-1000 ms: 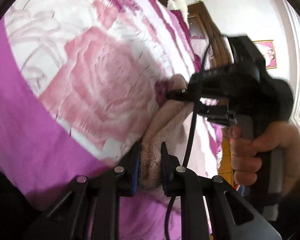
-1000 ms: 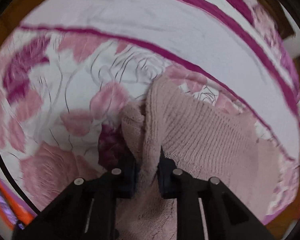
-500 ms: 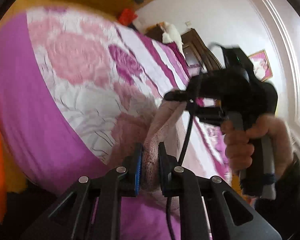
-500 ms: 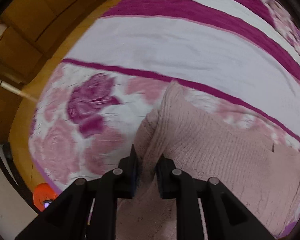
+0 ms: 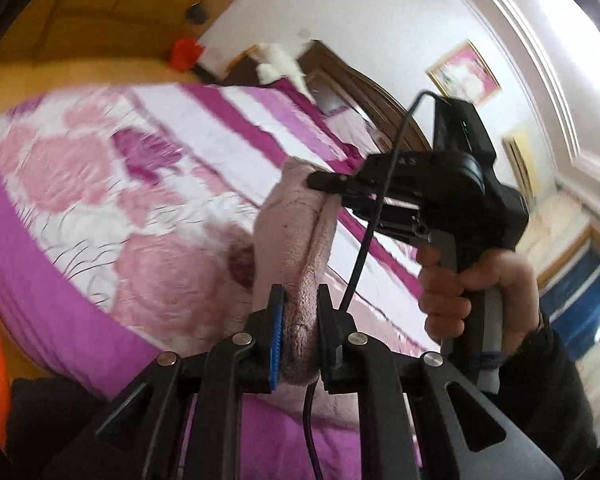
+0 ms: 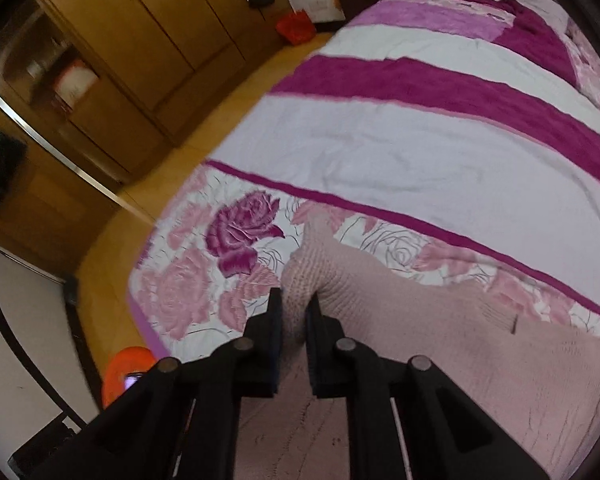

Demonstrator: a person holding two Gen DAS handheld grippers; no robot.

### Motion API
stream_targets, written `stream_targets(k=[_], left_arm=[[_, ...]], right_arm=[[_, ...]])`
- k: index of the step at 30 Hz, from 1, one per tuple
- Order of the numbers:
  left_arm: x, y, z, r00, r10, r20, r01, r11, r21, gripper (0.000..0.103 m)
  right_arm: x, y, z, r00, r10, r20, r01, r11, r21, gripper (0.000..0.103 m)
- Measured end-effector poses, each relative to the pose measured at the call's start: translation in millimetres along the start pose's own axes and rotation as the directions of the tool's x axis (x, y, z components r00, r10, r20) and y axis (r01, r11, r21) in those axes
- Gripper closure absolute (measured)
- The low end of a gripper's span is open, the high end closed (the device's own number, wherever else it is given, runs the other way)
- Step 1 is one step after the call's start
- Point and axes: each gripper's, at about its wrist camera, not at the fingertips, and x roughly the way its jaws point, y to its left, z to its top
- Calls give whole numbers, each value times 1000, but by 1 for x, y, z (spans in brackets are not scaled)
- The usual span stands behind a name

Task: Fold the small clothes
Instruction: 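Lift and fold the held cardigan side over the body with both tools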

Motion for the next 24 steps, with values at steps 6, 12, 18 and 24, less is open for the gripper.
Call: stream_targets(k=[6, 12, 18, 24], left_arm=[[12, -58, -10, 1000, -17, -21, 19, 992, 122, 103], [32, -110, -32, 996, -32, -82, 50, 972, 230, 103], [58, -154, -68, 990, -5, -144, 55, 936, 348, 103], [93, -194, -103, 975, 62, -214, 42, 893, 448, 103]], right_arm=[[-60, -33, -11, 992, 99, 77, -98, 995, -12, 93], [-107, -72, -34, 992, 40, 121, -33, 998, -54, 93], [-135, -145, -68, 988, 51, 145, -54, 998, 13, 93], [-147, -220, -97, 964, 114, 241, -148, 981, 128, 93]])
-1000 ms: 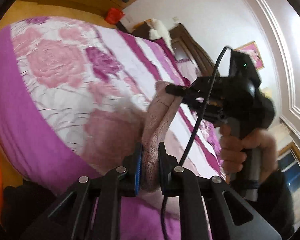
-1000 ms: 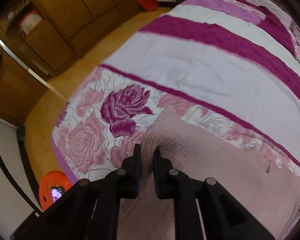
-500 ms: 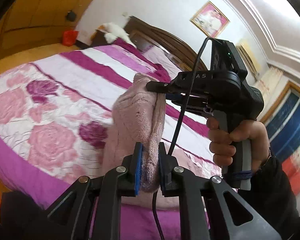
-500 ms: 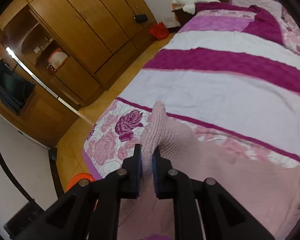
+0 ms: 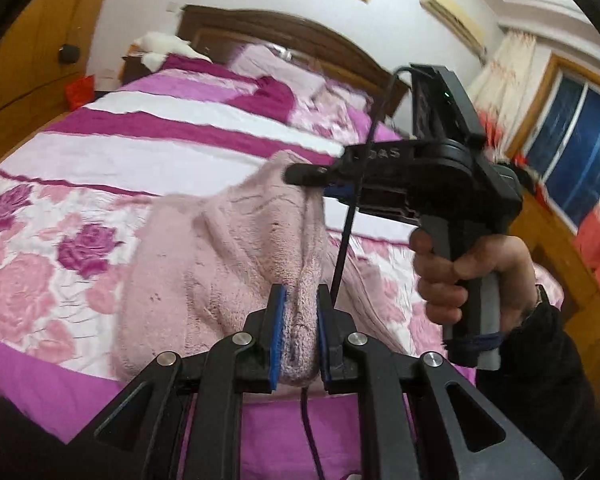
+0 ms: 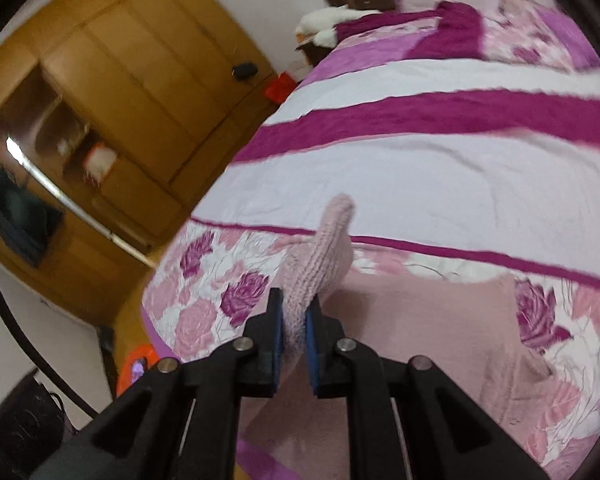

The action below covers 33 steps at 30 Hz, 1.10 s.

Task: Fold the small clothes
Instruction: 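Lift and fold the held cardigan side over the body with both tools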

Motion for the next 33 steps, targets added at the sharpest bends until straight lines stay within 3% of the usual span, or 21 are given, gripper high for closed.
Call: stream_targets(k=[3, 15, 33], left_arm=[[21, -25, -4, 999, 16, -36, -14, 998, 58, 103], [67, -71, -32, 990, -13, -141, 31, 992, 124, 103], [89, -106, -46, 982, 13, -187, 23, 982, 189, 103]], right_arm=[[4, -29, -8, 1000, 1, -4, 0, 999, 47, 93], [-8, -100, -35, 997, -41, -57, 52, 978, 202, 93], [-27, -129, -53, 994, -90, -64, 104, 955, 276, 93]])
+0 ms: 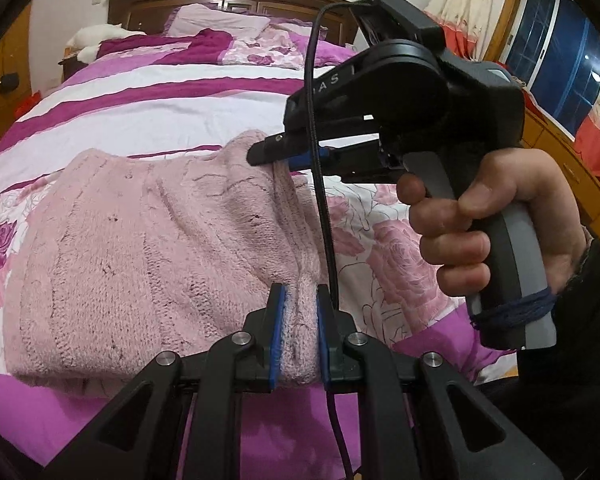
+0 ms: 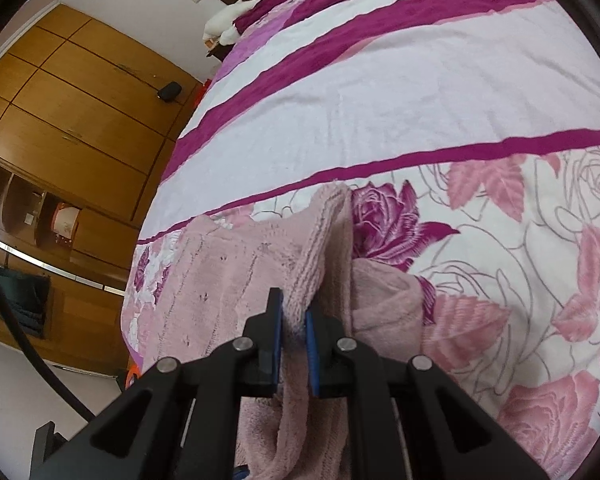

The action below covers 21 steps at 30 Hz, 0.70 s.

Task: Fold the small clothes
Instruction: 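Lift and fold the held cardigan side over the body with both tools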

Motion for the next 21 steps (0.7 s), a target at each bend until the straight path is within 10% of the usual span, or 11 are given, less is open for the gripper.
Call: stream_targets(k=[12, 18, 21], left_arm=[[-6, -9, -10, 1000, -4, 21, 3, 998, 60, 103], [2, 9, -5, 974, -227, -15, 227, 968, 104, 103], [-39, 45, 0, 957, -275, 90, 274, 961, 18, 103]], right_arm=[[-16, -7, -20, 999, -49, 0, 49, 997, 63, 92], [1, -31, -22, 977, -213, -20, 214, 969, 122, 87], [4, -36, -29, 971, -239, -14, 238, 960, 148, 81]])
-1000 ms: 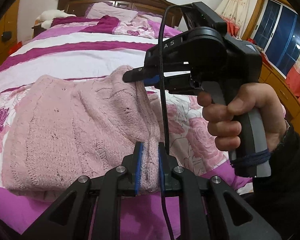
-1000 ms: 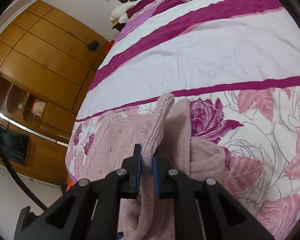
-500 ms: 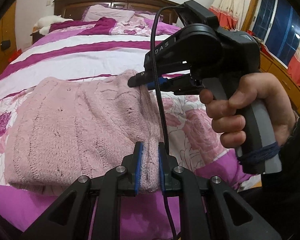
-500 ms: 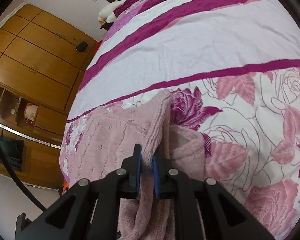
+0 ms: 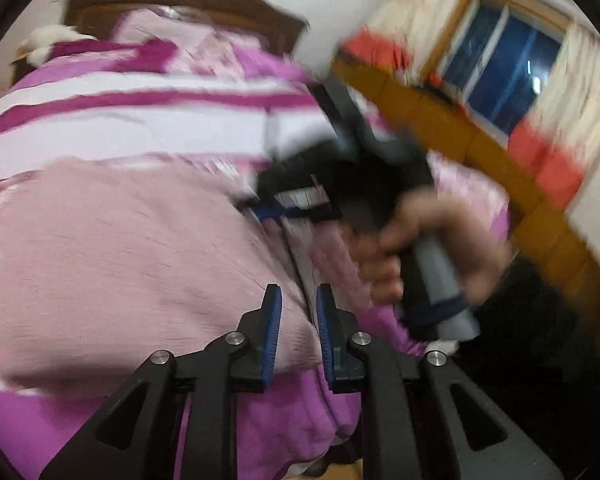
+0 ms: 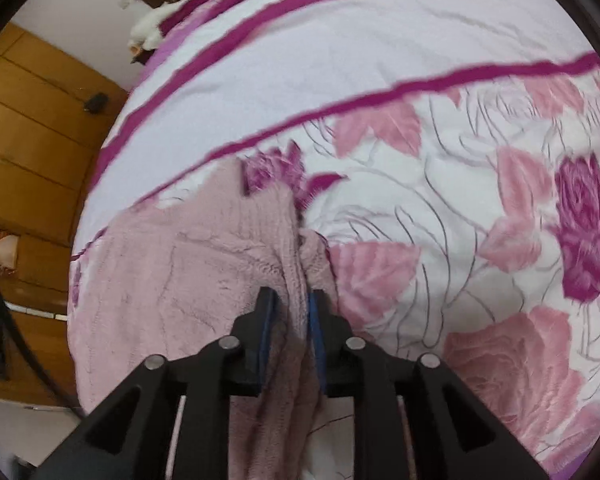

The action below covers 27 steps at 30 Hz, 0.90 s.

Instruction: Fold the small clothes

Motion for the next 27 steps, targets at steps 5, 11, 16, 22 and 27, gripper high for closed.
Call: stream_targets(k=[5, 11, 16, 22, 27], left_arm=[[-112, 43, -17, 962, 135, 239, -130, 991, -37, 93], [-122, 99, -41, 896, 412, 167, -401, 911, -95, 65], [-71, 114, -46, 936, 353, 9, -351, 934, -62, 65], [-27, 123, -54, 930, 367, 9, -364, 926, -96, 66], [-5, 125, -59, 872, 486, 49, -479, 870, -114, 73]], right_arm=[[-44, 0, -10, 976, -151, 159, 150, 989, 18, 49], [-103, 48, -67, 910, -62, 410, 126, 983, -131, 44], [-86, 105, -117, 905, 49, 423, 91, 948, -306, 42], [-31, 131, -138, 934, 81, 347, 65, 919, -389, 42], [5, 120, -134, 941, 93, 325, 32, 933, -358, 49]])
